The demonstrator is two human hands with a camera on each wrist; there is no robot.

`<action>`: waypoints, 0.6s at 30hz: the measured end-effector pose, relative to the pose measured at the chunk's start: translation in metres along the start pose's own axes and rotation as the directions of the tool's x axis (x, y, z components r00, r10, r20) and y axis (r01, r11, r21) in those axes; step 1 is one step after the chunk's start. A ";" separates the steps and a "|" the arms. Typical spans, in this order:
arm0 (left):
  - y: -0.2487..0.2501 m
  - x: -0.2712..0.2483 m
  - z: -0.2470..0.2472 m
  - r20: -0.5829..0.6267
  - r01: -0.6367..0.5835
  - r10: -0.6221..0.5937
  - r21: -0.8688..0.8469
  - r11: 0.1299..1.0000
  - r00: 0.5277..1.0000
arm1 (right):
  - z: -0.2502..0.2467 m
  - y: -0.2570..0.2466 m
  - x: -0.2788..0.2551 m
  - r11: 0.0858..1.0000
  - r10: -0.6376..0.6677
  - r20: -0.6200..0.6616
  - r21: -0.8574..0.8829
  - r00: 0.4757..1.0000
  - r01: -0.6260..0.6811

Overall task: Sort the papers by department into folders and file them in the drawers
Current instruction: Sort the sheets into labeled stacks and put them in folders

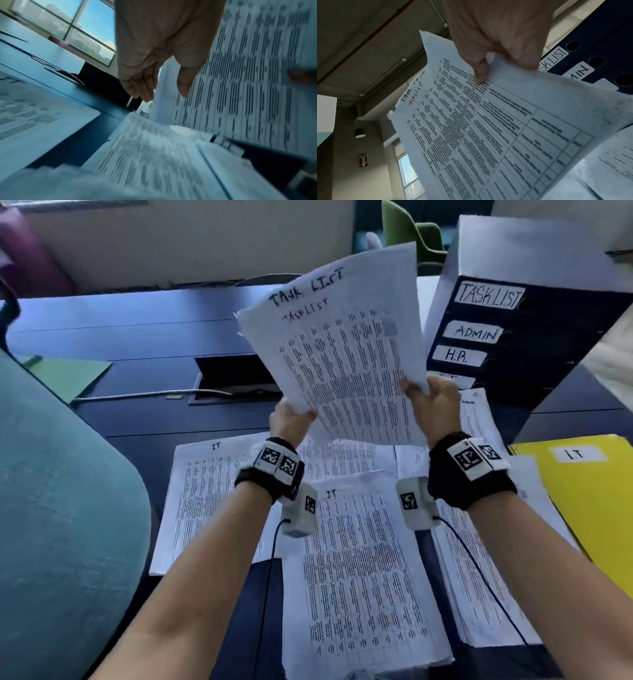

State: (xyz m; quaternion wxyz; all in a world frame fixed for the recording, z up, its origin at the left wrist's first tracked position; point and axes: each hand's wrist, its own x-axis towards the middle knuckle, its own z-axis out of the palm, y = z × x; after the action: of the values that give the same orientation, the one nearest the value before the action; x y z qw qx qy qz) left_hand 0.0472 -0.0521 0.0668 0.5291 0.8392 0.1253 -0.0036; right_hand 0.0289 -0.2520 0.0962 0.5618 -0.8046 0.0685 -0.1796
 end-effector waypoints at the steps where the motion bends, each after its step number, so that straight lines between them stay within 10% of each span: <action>1: -0.006 0.004 0.007 0.051 0.005 -0.013 0.138 0.990 0.999 | 0.001 0.000 0.009 1.000 -0.001 -0.013 0.005 1.000 0.001; 10: -0.068 0.006 0.060 0.465 -0.195 -0.282 0.741 0.642 0.839 | 0.013 0.027 0.067 0.993 0.088 -0.065 0.080 0.994 -0.083; 18: -0.067 -0.011 0.059 0.545 -0.260 -0.221 0.668 0.697 0.809 | 0.019 0.055 0.072 0.974 0.200 -0.069 0.127 0.977 -0.190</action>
State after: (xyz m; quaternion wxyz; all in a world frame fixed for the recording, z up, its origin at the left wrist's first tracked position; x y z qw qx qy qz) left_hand 0.0295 -0.0794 -0.0173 0.1714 0.9344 -0.0655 -0.3054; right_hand 0.1071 -0.2777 0.0550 0.6206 -0.7510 0.1592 -0.1599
